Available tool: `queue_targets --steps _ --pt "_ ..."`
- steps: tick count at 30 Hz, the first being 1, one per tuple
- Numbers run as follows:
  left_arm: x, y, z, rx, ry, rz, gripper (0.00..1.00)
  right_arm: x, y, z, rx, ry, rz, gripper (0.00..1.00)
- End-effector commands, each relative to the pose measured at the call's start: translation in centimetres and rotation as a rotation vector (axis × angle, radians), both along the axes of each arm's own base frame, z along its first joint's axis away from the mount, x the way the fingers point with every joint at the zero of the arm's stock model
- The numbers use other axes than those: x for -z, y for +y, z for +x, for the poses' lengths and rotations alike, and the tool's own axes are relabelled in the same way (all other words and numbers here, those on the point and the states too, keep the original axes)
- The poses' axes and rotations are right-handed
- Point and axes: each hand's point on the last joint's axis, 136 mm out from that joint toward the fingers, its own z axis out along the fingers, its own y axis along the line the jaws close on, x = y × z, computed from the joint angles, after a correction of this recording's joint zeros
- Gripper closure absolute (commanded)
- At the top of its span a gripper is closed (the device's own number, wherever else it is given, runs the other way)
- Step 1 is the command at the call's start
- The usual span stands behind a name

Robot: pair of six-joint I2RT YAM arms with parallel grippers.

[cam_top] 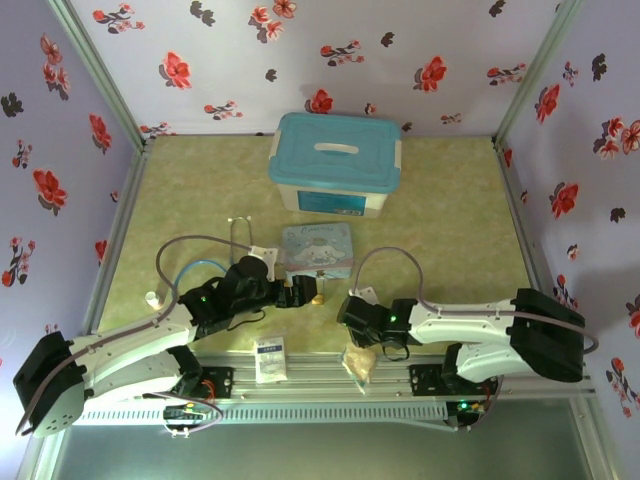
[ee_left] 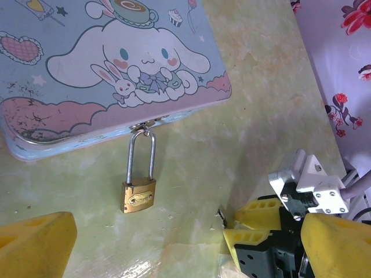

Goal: Unlock the padlock with the key

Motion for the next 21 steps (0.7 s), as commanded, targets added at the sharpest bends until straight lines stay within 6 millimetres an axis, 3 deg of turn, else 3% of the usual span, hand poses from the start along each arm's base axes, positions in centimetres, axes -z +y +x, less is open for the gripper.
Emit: queue_targets --steps 1,4,7,10,16,21 --pt "-1.3 -0.5 0.7 -0.021 -0.029 -0.029 0.0 0.8 0.0 -0.5 -0.003 0.028 -0.016 0.7" --pt "-1.2 -0.6 0.6 -0.021 -0.027 -0.029 0.0 1.0 -0.2 -0.7 -0.006 0.031 -0.037 0.72" --pt "-1.2 -0.5 0.7 -0.026 -0.032 -0.027 0.0 1.4 -0.4 -0.8 -0.005 0.035 -0.05 0.85" --pt "-1.1 -0.4 0.8 -0.029 -0.033 -0.025 0.0 1.4 -0.3 -0.7 0.006 0.028 -0.038 0.88" --pt "-0.8 -0.2 0.9 -0.051 -0.027 -0.031 0.0 0.1 0.6 -0.1 -0.014 0.005 0.064 0.97" --pt "-1.5 -0.5 1.4 -0.086 -0.027 -0.096 0.01 -1.6 -0.2 1.5 0.026 -0.04 0.14 1.0"
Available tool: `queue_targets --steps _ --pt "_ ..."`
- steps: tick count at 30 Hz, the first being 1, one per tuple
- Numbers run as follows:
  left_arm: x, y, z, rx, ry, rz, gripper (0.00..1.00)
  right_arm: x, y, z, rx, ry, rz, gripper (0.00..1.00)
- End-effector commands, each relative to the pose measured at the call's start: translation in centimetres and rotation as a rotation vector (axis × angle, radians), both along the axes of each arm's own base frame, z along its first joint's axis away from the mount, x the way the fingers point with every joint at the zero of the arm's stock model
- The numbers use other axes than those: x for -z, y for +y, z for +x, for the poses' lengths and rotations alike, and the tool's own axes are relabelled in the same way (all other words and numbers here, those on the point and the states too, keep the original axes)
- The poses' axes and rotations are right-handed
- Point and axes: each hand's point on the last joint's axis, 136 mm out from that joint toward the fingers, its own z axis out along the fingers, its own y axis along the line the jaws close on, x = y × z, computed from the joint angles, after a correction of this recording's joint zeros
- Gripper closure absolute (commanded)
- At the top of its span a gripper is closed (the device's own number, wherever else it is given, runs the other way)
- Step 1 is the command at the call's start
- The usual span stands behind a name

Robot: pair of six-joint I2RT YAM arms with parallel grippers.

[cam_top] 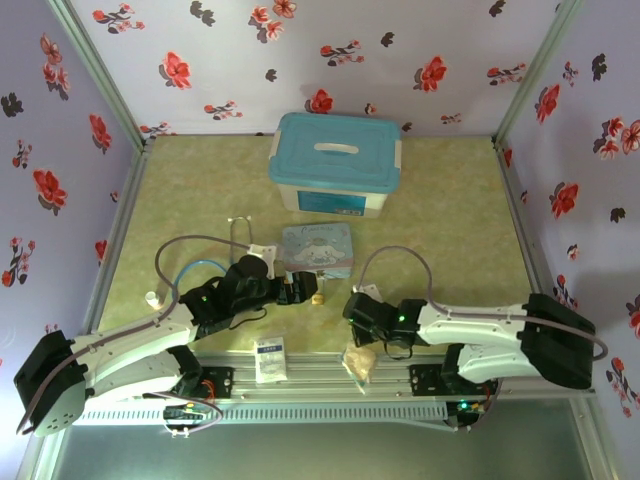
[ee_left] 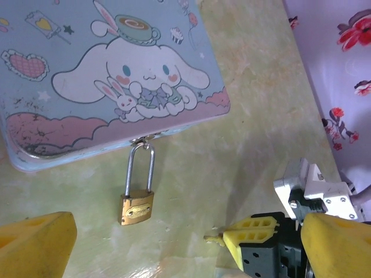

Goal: Unlock the padlock with the key

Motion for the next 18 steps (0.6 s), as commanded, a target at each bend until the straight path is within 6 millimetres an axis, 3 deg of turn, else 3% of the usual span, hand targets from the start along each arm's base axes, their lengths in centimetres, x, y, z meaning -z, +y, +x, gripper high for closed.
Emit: queue_targets --steps 1,10,18 --pt "-0.8 -0.4 0.7 -0.054 -0.01 -0.085 0.02 -1.2 -0.3 0.8 0.01 -0.029 0.063 1.0" --pt "-1.5 -1.9 1.1 -0.192 0.084 -0.373 0.05 -4.9 0.3 2.8 0.072 -0.1 0.184 1.0" --pt "-3.5 -2.5 -0.1 -0.352 0.242 -0.65 0.03 -10.9 2.6 5.8 0.142 -0.257 0.357 1.0"
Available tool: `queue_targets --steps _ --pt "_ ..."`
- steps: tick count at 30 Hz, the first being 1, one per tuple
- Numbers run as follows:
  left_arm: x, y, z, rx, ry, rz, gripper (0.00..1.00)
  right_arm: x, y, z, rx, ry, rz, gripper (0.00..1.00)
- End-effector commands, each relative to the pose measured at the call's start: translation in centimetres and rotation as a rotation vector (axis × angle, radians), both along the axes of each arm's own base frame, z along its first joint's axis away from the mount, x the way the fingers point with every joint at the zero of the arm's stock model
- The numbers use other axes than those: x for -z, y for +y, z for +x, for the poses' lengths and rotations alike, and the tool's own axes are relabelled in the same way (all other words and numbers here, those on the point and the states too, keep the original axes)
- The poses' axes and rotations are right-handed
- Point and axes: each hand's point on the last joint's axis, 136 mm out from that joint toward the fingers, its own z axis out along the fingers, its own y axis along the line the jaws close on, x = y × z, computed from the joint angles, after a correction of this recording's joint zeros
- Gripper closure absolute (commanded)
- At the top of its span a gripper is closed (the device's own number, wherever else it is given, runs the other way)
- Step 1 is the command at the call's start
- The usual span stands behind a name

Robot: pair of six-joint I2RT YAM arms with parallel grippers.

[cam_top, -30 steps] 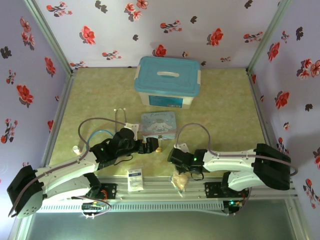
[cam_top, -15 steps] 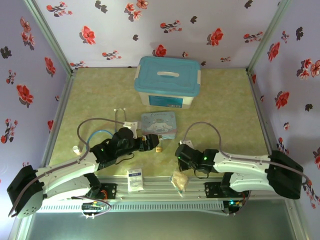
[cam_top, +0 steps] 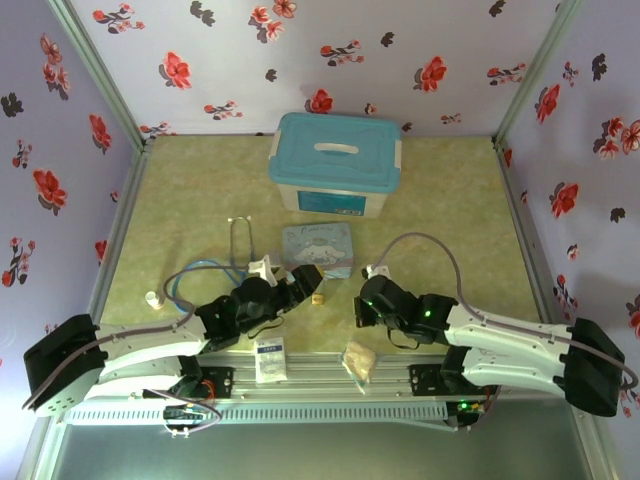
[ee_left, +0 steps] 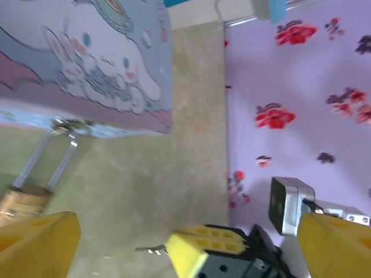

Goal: Unlock the padlock with the key

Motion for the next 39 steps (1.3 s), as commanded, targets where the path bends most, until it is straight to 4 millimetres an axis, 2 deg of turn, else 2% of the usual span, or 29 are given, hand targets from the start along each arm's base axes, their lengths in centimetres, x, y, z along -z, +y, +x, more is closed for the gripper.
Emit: queue_targets --steps 1,6,9,15,18,23,28,33,39 --pt "-2.6 0.4 0.7 -0.133 0.064 -0.201 0.03 -4.4 1.5 2.5 0.07 -0.119 0.116 1.0" --pt "-1.9 0.4 0.5 -0.156 0.133 -0.217 0.0 -6.9 3.1 3.8 0.079 -0.19 0.209 1.0" --pt "-1.7 0.0 0.4 -0.163 0.172 -0.262 0.0 -7.3 4.0 3.8 0.055 -0.189 0.223 1.0" --pt "-2.8 -2.0 0.2 -0.144 0.218 -0.396 0.0 -8.0 5.4 3.6 0.028 -0.192 0.319 1.0" --pt "-2.3 -2.8 0.0 -0.149 0.27 -0.418 0.0 -8.7 6.1 3.6 0.01 -0.208 0.36 1.0" --pt "-2.5 -3.3 0.3 -0.162 0.291 -0.488 0.0 -9.7 7.6 3.0 -0.044 -0.267 0.412 1.0" --pt "-3.4 -3.1 0.6 -0.177 0.262 -0.523 0.0 -8.9 9.0 2.4 -0.082 -0.272 0.414 1.0" --pt "-4.0 -2.5 0.9 -0.194 0.229 -0.536 0.0 -7.8 9.0 2.1 -0.079 -0.254 0.422 1.0" --pt "-3.2 -2.3 0.8 -0.193 0.224 -0.47 0.13 -7.5 8.3 1.7 -0.081 -0.252 0.413 1.0"
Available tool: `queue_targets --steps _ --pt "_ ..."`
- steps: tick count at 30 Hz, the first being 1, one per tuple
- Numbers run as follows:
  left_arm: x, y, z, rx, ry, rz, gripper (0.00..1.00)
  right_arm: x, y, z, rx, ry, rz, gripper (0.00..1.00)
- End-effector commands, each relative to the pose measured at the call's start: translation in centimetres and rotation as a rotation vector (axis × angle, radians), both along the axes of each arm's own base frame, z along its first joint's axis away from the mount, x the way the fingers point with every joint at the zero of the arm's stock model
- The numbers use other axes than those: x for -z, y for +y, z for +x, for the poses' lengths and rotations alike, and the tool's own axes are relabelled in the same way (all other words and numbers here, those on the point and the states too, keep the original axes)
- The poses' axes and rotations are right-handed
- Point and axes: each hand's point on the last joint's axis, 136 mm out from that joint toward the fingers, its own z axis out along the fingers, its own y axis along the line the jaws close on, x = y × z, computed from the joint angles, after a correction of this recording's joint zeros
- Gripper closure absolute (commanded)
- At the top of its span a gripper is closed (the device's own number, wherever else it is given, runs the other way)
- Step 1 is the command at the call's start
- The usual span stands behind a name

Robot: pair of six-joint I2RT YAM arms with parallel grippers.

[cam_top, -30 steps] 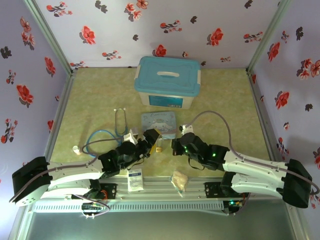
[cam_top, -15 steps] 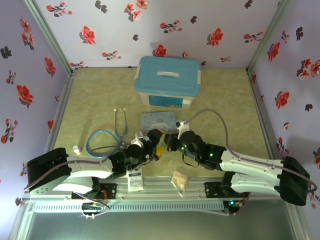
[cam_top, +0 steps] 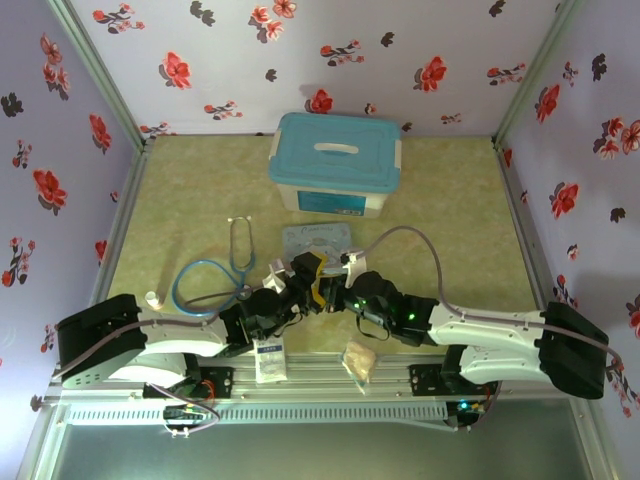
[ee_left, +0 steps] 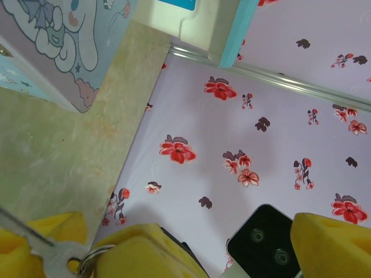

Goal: Unlock the padlock with the key

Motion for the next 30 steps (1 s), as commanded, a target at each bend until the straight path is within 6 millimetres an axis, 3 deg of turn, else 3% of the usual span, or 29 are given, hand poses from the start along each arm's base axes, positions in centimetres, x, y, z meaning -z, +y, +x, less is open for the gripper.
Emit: queue_targets --steps 1,9,14,16,20,23,27,30 --pt "-0.6 0.3 0.1 -0.016 -0.026 0.023 0.15 -1.0 -0.2 -0.3 -0.01 -0.025 0.033 1.0" --pt "-0.3 0.4 0.3 -0.02 -0.048 0.09 0.3 -1.4 -1.6 -0.9 -0.027 -0.04 -0.015 1.0" --pt "-1.2 -0.8 0.3 0.022 -0.102 0.079 0.5 -0.5 -1.6 -1.0 -0.028 -0.02 -0.04 1.0" --pt "-1.1 -1.2 0.1 0.041 -0.106 0.09 0.53 -0.5 -1.7 -1.0 -0.026 -0.02 -0.037 1.0" --pt "-0.8 -1.1 0.2 0.038 -0.115 0.108 0.71 -0.4 -2.3 -0.8 -0.005 -0.022 -0.05 1.0" --pt "-0.6 -0.9 0.2 0.038 -0.121 0.143 0.74 -0.5 -3.1 -0.8 0.009 -0.033 -0.072 1.0" --pt "-0.3 -0.7 0.3 0.035 -0.131 0.174 0.87 -0.7 -3.4 -0.9 0.001 -0.038 -0.065 0.99" --pt "-0.2 -0.7 0.5 0.034 -0.147 0.203 0.88 -0.6 -3.5 -1.0 0.001 -0.035 -0.073 0.99"
